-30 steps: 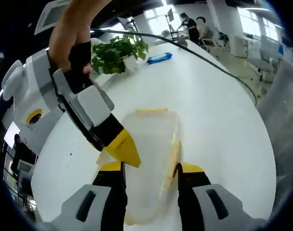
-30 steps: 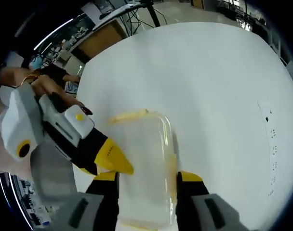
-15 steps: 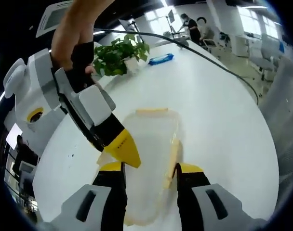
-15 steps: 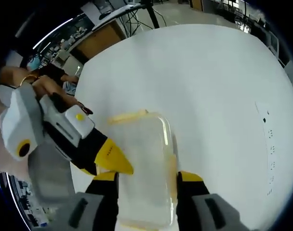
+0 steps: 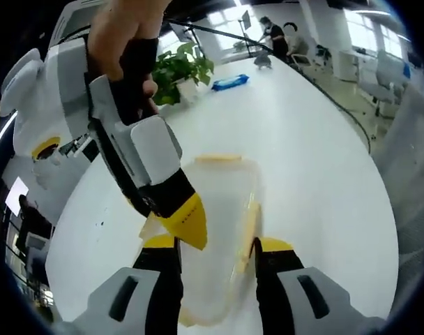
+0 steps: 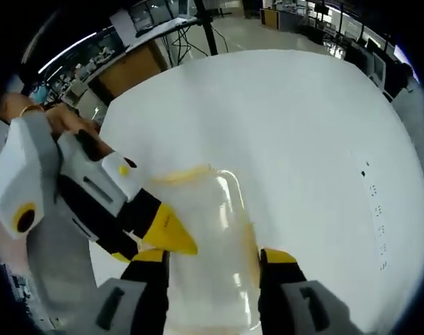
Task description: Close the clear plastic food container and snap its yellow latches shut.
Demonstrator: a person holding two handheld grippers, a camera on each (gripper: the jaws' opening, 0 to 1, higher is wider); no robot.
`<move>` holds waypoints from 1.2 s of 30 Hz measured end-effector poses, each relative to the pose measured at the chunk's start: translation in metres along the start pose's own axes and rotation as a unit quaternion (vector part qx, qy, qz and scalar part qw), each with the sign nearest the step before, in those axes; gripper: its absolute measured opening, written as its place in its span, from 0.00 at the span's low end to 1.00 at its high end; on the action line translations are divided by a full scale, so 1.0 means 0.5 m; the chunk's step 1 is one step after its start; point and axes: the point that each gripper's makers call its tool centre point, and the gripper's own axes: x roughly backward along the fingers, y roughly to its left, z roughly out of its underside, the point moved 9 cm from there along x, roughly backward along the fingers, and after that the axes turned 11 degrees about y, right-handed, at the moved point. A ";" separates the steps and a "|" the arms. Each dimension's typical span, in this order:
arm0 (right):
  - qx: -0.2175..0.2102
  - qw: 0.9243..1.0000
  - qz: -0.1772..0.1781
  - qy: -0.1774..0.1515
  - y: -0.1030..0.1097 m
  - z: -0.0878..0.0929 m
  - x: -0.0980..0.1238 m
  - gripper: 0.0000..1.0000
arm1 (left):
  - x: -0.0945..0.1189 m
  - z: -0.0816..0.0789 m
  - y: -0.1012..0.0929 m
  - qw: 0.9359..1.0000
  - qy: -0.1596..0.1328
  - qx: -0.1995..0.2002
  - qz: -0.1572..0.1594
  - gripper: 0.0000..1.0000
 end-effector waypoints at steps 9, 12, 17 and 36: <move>-0.009 0.994 0.082 -0.075 0.030 0.011 0.009 0.57 | 0.003 -0.001 0.000 1.000 -0.005 -0.021 -0.001 0.39; -0.022 0.991 0.103 -0.086 0.035 0.017 0.011 0.60 | 0.004 -0.004 0.000 1.000 0.000 -0.026 -0.002 0.40; -0.077 0.980 0.139 -0.118 0.035 0.030 0.016 0.61 | 0.012 -0.007 0.003 1.000 0.002 0.028 0.011 0.39; -0.253 0.927 0.167 -0.221 0.073 0.155 0.044 0.56 | 0.076 0.034 0.055 0.986 -0.043 0.159 -0.010 0.46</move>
